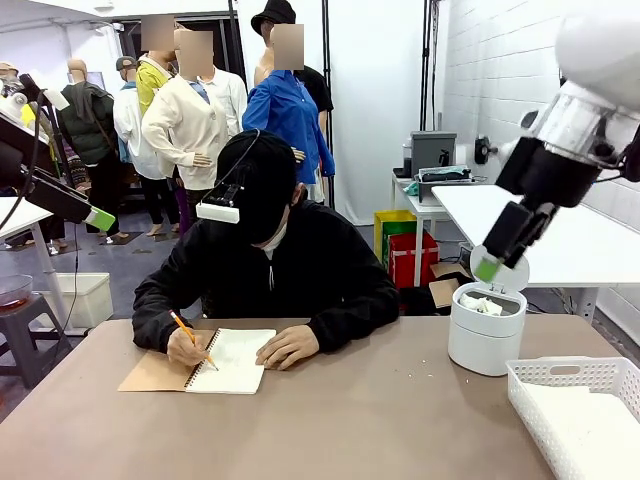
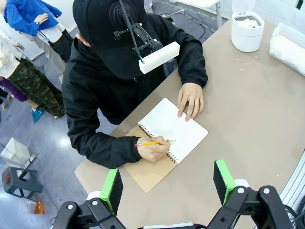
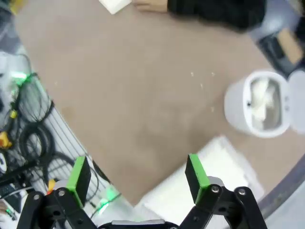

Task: Sort the paper based on its condition.
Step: If a person hands you a paper, place it in the Organizing basket , and if it's crumpled, put it in the Trash can.

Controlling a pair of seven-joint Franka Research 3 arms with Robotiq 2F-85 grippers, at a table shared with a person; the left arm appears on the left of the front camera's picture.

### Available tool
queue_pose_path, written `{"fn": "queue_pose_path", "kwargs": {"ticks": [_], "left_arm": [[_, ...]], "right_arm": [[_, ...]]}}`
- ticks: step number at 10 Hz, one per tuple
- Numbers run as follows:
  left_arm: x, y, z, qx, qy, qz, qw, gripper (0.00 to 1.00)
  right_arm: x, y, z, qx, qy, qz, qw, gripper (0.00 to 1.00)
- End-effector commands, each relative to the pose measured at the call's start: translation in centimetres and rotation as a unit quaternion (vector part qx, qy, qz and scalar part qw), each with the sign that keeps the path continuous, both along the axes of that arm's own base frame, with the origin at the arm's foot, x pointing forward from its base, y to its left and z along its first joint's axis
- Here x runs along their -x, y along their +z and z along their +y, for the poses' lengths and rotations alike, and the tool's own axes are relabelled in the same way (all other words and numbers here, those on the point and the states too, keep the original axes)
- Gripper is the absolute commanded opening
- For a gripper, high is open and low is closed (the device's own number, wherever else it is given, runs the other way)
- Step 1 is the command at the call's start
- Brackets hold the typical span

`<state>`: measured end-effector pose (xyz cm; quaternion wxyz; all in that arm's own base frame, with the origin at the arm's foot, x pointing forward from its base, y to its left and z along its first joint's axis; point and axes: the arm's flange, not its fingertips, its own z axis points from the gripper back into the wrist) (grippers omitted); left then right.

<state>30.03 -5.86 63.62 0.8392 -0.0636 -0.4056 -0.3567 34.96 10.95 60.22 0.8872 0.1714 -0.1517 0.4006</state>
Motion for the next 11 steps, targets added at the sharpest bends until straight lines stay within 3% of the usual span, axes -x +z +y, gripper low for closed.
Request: {"fn": "queue_pose_path", "kwargs": {"ticks": [1, 2, 3, 8, 11], "left_arm": [[0.0, 0.0, 0.0, -0.002, 0.003, 0.0, 1.0, 1.0], [0.0, 0.0, 0.0, -0.002, 0.003, 0.0, 1.0, 1.0], [0.0, 0.0, 0.0, -0.002, 0.003, 0.0, 1.0, 1.0], [0.0, 0.0, 0.0, -0.002, 0.003, 0.0, 1.0, 1.0], [0.0, 0.0, 0.0, -0.002, 0.003, 0.0, 1.0, 1.0]], "right_arm": [[-0.6, -0.2, 0.4, -0.081, 0.024, -0.032, 0.996, 1.0], [-1.1, -0.1, 0.0, -0.086, -0.002, -0.046, 0.995, 1.0], [-0.4, 1.3, 0.4, -0.06, 0.003, -0.031, 0.998, 1.0], [-0.4, 1.4, 0.4, -0.064, 0.002, -0.033, 0.997, 1.0], [-2.9, 1.5, 8.3, -0.081, 0.128, -0.06, 0.987, 1.0]]}}
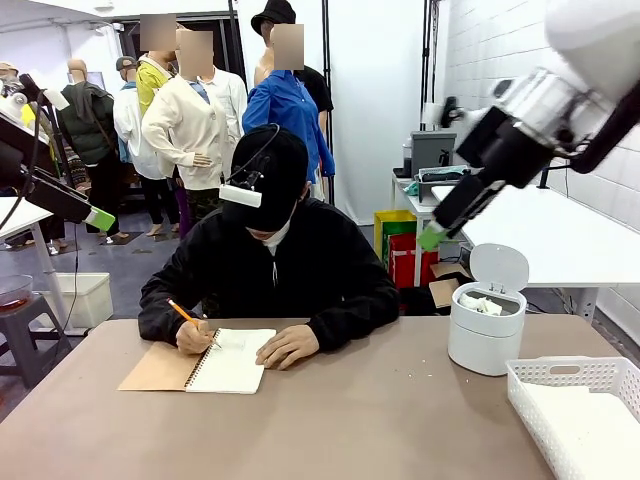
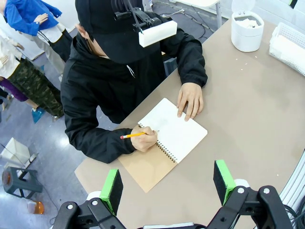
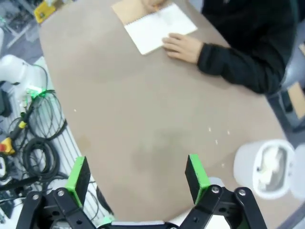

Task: Sort the paper based on its condition.
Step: If a person hands you a paper, place it in the Organizing basket , and if it's crumpled, put it in the Trash can.

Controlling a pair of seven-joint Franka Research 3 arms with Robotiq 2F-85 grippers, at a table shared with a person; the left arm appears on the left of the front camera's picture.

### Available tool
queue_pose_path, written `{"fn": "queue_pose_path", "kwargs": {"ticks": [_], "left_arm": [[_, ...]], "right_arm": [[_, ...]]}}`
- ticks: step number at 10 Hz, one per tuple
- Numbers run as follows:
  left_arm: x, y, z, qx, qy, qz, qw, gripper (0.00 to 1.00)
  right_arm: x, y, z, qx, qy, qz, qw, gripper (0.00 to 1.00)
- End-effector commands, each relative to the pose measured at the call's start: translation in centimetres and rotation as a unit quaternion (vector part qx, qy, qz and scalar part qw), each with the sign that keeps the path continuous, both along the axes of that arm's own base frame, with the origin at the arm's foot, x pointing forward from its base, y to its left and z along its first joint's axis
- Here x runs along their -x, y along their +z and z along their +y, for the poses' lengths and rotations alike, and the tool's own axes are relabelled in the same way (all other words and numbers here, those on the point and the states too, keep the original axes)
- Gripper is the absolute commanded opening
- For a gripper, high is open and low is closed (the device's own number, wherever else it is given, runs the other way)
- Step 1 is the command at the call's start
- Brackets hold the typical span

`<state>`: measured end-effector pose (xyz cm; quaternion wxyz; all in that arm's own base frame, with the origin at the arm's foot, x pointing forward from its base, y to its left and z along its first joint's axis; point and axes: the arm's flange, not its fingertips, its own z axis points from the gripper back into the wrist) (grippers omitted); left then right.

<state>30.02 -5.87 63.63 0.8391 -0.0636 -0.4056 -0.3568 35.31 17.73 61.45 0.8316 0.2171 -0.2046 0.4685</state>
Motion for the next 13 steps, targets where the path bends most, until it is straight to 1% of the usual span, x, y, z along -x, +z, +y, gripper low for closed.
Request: {"fn": "queue_pose_path", "kwargs": {"ticks": [1, 2, 3, 5, 6, 8, 10, 11, 13], "left_arm": [[0.0, 0.0, 0.0, -0.002, 0.003, 0.0, 1.0, 1.0], [0.0, 0.0, 0.0, -0.002, 0.003, 0.0, 1.0, 1.0], [0.0, 0.0, 0.0, -0.002, 0.003, 0.0, 1.0, 1.0], [0.0, 0.0, 0.0, -0.002, 0.003, 0.0, 1.0, 1.0], [0.0, 0.0, 0.0, -0.002, 0.003, 0.0, 1.0, 1.0], [0.0, 0.0, 0.0, -0.002, 0.003, 0.0, 1.0, 1.0], [0.0, 0.0, 0.0, -0.002, 0.003, 0.0, 1.0, 1.0], [0.0, 0.0, 0.0, -0.002, 0.003, 0.0, 1.0, 1.0], [0.0, 0.0, 0.0, -0.002, 0.003, 0.0, 1.0, 1.0]], "right_arm": [[-3.6, -0.3, 3.6, -0.017, 0.069, -0.024, 0.997, 1.0], [-5.2, -0.6, 5.5, -0.012, 0.089, -0.04, 0.995, 1.0], [-6.8, -0.7, 6.8, -0.023, 0.099, -0.042, 0.994, 1.0], [-9.4, -0.4, 9.3, -0.036, 0.103, -0.064, 0.992, 1.0], [-10.0, -0.1, 10.1, -0.03, 0.103, -0.072, 0.992, 1.0], [-10.4, 1.0, 11.1, -0.01, 0.103, -0.091, 0.99, 1.0], [-9.5, 2.6, 10.9, 0.0, 0.102, -0.102, 0.99, 1.0], [-9.5, 3.3, 10.3, -0.003, 0.104, -0.106, 0.989, 1.0], [-9.4, 3.7, 9.7, -0.015, 0.111, -0.1, 0.989, 1.0]]}}
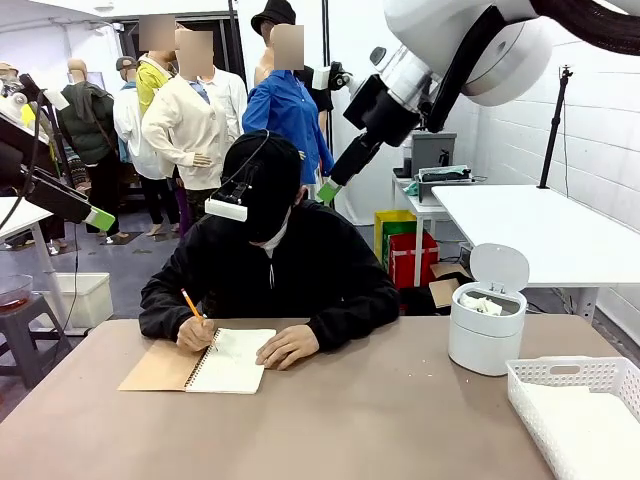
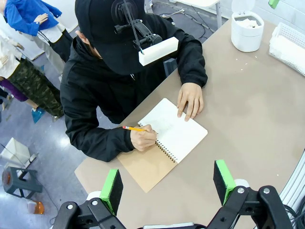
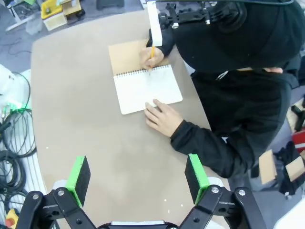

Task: Sort the paper based on its condition.
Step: If a person hands you a paper, place it in the Organizing basket , and if it's crumpled, put it in the Trash can.

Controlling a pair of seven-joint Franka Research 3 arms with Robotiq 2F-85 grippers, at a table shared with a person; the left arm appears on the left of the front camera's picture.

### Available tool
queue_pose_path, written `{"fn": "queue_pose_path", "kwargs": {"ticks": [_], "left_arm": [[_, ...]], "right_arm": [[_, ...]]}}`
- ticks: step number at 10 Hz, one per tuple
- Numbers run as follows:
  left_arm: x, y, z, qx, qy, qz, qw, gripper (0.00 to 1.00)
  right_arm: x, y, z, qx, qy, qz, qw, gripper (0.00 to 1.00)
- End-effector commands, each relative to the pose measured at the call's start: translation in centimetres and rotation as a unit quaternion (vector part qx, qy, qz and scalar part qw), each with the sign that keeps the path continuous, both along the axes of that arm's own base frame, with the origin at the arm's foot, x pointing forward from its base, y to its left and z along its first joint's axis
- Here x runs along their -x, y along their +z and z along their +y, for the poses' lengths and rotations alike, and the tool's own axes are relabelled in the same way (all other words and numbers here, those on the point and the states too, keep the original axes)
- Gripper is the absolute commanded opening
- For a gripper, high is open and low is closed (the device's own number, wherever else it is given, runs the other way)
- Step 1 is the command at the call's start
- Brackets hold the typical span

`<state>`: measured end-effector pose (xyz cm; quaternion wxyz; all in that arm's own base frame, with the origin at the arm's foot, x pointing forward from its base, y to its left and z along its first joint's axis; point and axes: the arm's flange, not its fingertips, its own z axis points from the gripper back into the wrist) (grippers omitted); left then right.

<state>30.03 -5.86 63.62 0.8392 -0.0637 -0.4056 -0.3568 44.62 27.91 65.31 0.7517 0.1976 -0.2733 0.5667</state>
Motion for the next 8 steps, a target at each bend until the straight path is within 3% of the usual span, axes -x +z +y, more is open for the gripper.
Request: {"fn": "queue_pose_path", "kwargs": {"ticks": [1, 3, 8], "left_arm": [[0.0, -0.02, 0.03, -0.002, 0.003, 0.0, 1.0, 1.0], [0.0, -0.02, 0.03, -0.002, 0.003, 0.0, 1.0, 1.0], [0.0, -0.02, 0.03, -0.002, 0.003, 0.0, 1.0, 1.0]], "right_arm": [[-0.03, -0.13, -0.8, 0.005, 0.006, 0.001, 1.0, 1.0], [0.1, -0.06, -1.27, 0.002, -0.013, -0.015, 1.0, 1.0], [-0.09, 0.49, -1.08, -0.001, -0.01, -0.004, 1.0, 1.0]]}}
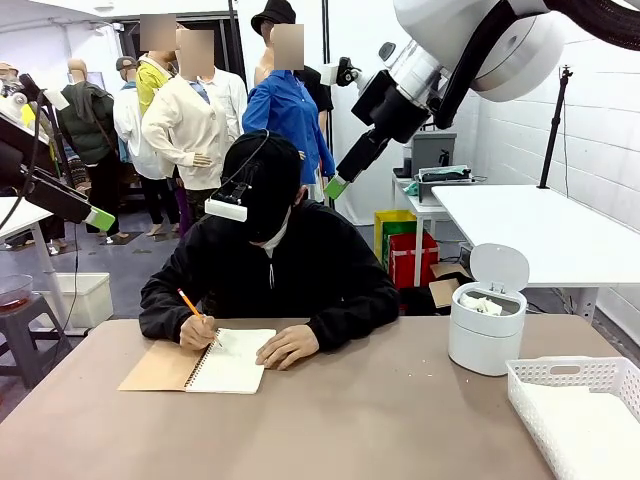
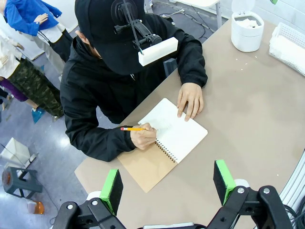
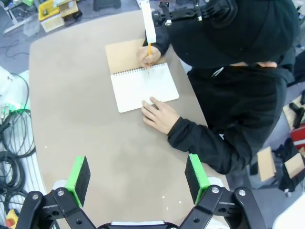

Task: Sort the paper based on its condition.
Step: If a person hands you a paper, place it in the Organizing basket , and if it's crumpled, put it in the Trash can.

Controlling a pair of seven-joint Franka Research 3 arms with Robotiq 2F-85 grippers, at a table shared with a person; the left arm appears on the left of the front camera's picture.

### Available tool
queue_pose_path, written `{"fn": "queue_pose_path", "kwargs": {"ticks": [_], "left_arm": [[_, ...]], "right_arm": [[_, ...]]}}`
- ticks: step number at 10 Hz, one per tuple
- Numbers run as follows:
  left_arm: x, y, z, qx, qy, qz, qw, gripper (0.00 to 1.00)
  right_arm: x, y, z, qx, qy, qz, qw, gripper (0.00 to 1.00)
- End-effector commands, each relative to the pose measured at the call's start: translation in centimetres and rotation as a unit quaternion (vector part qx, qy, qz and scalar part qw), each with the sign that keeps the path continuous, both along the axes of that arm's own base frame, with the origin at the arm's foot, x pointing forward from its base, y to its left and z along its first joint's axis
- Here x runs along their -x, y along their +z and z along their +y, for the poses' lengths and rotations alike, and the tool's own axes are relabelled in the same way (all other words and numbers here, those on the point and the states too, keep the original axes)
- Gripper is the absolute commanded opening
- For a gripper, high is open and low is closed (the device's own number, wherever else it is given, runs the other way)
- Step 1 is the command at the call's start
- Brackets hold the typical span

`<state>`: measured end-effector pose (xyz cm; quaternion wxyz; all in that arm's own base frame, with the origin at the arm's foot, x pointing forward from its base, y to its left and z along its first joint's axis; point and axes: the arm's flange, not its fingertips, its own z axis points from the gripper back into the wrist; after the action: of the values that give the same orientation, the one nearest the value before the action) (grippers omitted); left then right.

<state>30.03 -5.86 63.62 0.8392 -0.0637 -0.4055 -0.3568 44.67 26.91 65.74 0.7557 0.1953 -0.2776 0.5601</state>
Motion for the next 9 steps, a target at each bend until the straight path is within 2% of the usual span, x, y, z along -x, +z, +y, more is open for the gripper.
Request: {"fn": "queue_pose_path", "kwargs": {"ticks": [1, 9], "left_arm": [[0.0, -0.02, 0.03, -0.002, 0.003, 0.0, 1.0, 1.0], [0.0, -0.02, 0.03, -0.002, 0.003, 0.0, 1.0, 1.0]], "right_arm": [[-0.04, 0.06, -0.08, 0.001, -0.001, -0.002, 1.0, 1.0], [-0.04, 0.06, -0.08, 0.001, -0.001, -0.002, 1.0, 1.0]]}}
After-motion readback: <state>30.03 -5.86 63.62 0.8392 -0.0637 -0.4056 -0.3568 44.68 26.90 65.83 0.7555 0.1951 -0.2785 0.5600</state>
